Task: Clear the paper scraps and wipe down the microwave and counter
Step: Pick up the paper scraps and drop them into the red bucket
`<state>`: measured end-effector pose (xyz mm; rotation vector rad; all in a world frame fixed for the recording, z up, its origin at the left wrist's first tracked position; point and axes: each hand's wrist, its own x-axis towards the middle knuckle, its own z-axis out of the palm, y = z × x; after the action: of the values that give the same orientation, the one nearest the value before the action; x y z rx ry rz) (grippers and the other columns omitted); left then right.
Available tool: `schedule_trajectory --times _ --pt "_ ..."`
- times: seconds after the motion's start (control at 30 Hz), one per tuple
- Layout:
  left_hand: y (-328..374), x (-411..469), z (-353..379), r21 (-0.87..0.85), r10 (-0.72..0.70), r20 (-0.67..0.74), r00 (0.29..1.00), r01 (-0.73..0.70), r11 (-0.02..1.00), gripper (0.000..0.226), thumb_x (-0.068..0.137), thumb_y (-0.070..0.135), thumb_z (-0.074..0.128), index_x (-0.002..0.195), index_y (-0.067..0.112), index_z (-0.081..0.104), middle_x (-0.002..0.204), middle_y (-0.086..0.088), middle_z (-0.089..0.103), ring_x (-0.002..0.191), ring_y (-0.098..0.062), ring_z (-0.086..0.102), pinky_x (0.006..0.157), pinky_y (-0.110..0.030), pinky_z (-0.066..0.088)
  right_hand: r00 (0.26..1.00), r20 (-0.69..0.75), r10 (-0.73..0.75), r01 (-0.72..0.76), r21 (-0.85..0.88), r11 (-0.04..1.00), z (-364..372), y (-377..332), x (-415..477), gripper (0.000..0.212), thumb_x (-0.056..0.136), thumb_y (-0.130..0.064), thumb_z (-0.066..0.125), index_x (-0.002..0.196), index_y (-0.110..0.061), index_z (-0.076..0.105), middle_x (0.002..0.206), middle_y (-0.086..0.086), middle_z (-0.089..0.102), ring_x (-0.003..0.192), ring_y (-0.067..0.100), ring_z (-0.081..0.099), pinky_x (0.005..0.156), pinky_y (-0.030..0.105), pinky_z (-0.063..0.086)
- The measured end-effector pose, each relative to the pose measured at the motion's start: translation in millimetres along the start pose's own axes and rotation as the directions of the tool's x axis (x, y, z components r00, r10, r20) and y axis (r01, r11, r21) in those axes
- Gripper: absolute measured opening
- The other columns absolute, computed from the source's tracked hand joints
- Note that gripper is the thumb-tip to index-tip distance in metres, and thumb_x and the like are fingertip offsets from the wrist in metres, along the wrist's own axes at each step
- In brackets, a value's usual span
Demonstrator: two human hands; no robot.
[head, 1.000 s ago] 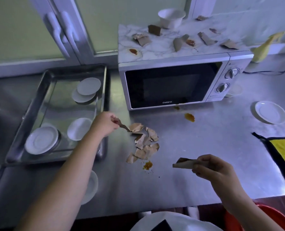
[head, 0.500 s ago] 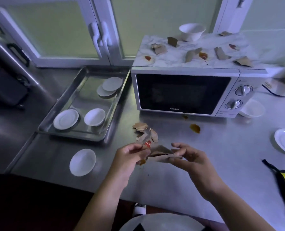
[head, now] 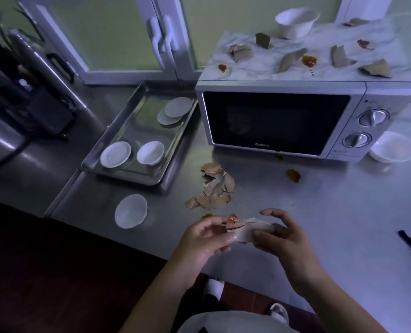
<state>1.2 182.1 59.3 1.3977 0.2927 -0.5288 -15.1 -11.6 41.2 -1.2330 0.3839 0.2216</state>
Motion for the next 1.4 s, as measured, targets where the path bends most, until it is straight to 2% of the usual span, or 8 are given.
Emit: schedule_trajectory --times 0.13,0.4,0.57,0.67,0.8,0.9,1.1,1.4 --pt "-0.4 14.6 7.3 0.162 0.043 -0.041 0.998 -0.036 0.986 0.019 0.082 -0.005 0.073 0.098 0.005 0.072 0.082 -0.010 0.073 0.071 -0.014 0.068 0.065 -0.021 0.053 1.000 0.004 -0.014 0.015 -0.165 0.986 -7.7 -2.3 -2.6 0.025 0.080 0.011 0.072 0.101 -0.003 0.070 0.074 0.011 0.069 0.071 0.023 0.066 0.068 0.028 0.056" --pt "12.3 57.3 -7.3 0.323 0.042 0.255 0.966 -0.126 0.938 0.023 0.081 0.002 0.077 0.078 0.024 0.076 0.078 -0.004 0.072 0.073 -0.013 0.064 0.066 -0.023 0.052 0.998 0.049 -0.039 0.055 -0.389 0.919 -3.7 -9.2 4.5 0.020 0.084 0.006 0.072 0.089 -0.012 0.078 0.084 0.010 0.077 0.077 0.024 0.072 0.070 0.031 0.059" --pt "21.3 88.8 -22.4 0.352 0.004 0.433 0.902 -0.173 0.920 0.009 0.079 0.028 0.078 0.088 0.026 0.077 0.084 -0.002 0.075 0.078 -0.011 0.067 0.071 -0.021 0.053 0.992 -0.116 -0.051 0.001 -0.400 0.917 6.9 -2.8 1.7 0.018 0.081 0.010 0.070 0.083 -0.006 0.076 0.082 0.019 0.074 0.074 0.027 0.066 0.076 0.050 0.054" --pt "27.3 132.7 -47.6 0.424 0.113 0.275 0.955 -0.226 0.877 0.008 0.090 0.025 0.069 0.087 0.023 0.076 0.083 0.000 0.075 0.079 -0.012 0.069 0.072 -0.025 0.054 0.960 -0.267 -0.078 -0.011 -0.319 0.948 10.3 -0.7 -2.0 0.018 0.080 0.013 0.068 0.080 -0.004 0.075 0.082 0.017 0.076 0.079 0.025 0.068 0.075 0.041 0.054" --pt "37.2 209.2 -89.5 0.773 0.256 0.050 0.965 -0.200 0.602 0.024 0.098 0.018 0.054 0.086 0.032 0.069 0.092 0.010 0.074 0.070 -0.003 0.064 0.059 -0.017 0.046 0.898 -0.432 -0.087 -0.021 -0.237 0.971 14.4 5.6 -9.6 0.017 0.082 0.013 0.067 0.087 -0.001 0.075 0.089 0.011 0.078 0.091 0.029 0.073 0.086 0.039 0.055" --pt "42.3 259.5 -102.4 0.879 0.224 0.049 0.973 -0.149 0.453 0.010 0.091 0.028 0.061 0.098 0.025 0.068 0.107 0.001 0.071 0.089 -0.017 0.063 0.074 -0.028 0.048 0.851 -0.518 -0.085 -0.033 -0.216 0.976 22.6 13.4 -17.4 0.016 0.081 0.011 0.070 0.088 -0.002 0.075 0.089 0.009 0.078 0.091 0.028 0.073 0.087 0.038 0.056" --pt "47.5 313.1 -88.2 0.961 0.132 0.081 0.988 -0.113 0.253 0.048 0.082 0.023 0.073 0.127 0.015 0.062 0.129 -0.012 0.054 0.109 -0.033 0.060 0.092 -0.037 0.051 0.771 -0.631 -0.087 -0.033 -0.176 0.984 38.5 27.9 -33.5 0.018 0.079 0.008 0.073 0.087 -0.007 0.076 0.084 0.009 0.078 0.083 0.027 0.074 0.079 0.033 0.059" --pt "67.2 295.1 -95.2 0.758 0.171 0.047 0.984 -0.147 0.636 0.009 0.077 0.014 0.071 0.080 0.023 0.070 0.079 0.006 0.070 0.077 -0.020 0.064 0.059 -0.022 0.045 0.737 -0.667 -0.106 0.036 -0.117 0.992 52.3 34.2 -35.3 0.018 0.077 0.008 0.074 0.083 -0.008 0.078 0.086 0.014 0.077 0.082 0.028 0.073 0.077 0.035 0.059"
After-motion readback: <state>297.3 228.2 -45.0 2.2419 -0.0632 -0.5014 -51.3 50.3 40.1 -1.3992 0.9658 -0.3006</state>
